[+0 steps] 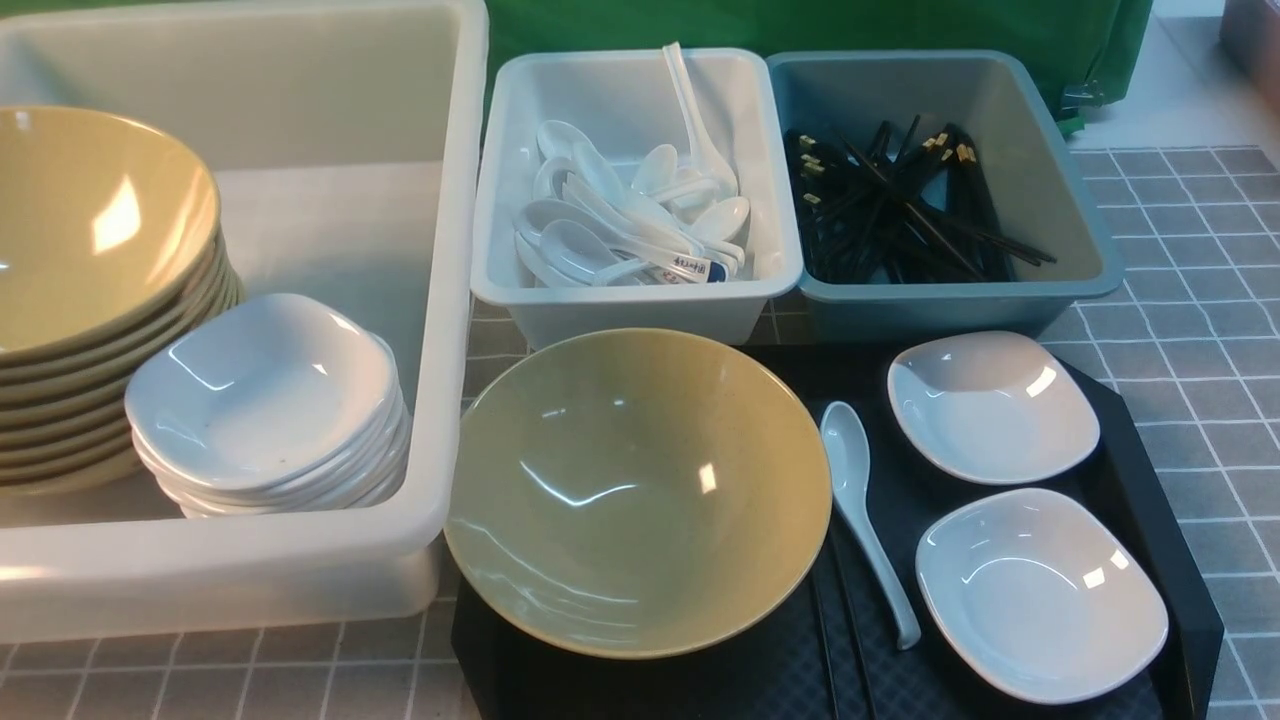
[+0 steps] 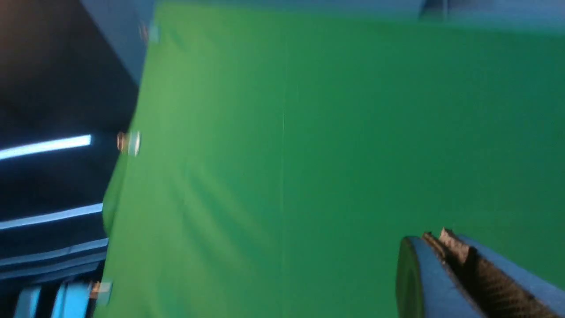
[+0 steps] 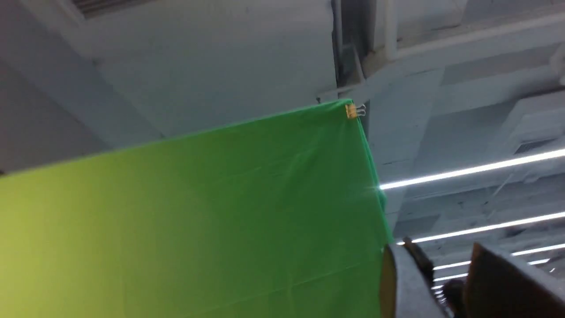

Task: On grey table put chopsticks spoon bowls plates into blue grey white boxes.
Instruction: 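Grasp the large bowl on the tray by its rim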

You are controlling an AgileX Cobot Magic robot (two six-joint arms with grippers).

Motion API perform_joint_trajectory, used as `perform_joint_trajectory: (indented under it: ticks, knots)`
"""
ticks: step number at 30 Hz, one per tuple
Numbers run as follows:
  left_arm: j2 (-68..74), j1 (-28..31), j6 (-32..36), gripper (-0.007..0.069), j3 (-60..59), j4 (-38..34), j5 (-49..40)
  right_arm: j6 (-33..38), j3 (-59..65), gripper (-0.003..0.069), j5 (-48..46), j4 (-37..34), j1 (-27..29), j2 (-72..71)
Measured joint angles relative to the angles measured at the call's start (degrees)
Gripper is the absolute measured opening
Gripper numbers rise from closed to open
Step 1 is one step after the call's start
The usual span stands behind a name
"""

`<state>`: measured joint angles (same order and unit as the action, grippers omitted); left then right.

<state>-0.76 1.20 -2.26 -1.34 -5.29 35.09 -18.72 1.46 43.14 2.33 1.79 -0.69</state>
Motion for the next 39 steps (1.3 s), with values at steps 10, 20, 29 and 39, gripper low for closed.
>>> perform_joint_trajectory:
  ticks: [10, 20, 29, 39]
  knots:
    - [13.93, 0.0, 2.26, -0.0011, 30.96, 7.26, -31.19, 8.76, -22.11, 0.004, -43.47, -0.38, 0.0, 4.89]
    - [45.86, -9.06, 6.8, -0.0008, 50.32, -5.17, -65.78, 21.1, -26.19, 0.0034, -75.47, -4.0, -3.2, 23.6]
    - [67.44, -29.2, 20.04, -0.0008, 58.95, -17.39, -74.41, 39.17, -26.19, 0.0034, -80.04, -17.6, -10.21, 33.2]
    - [90.23, -42.54, 17.49, -0.0008, 67.64, -8.54, -74.89, 39.98, -26.19, 0.0034, -77.28, -18.48, -10.86, 33.78]
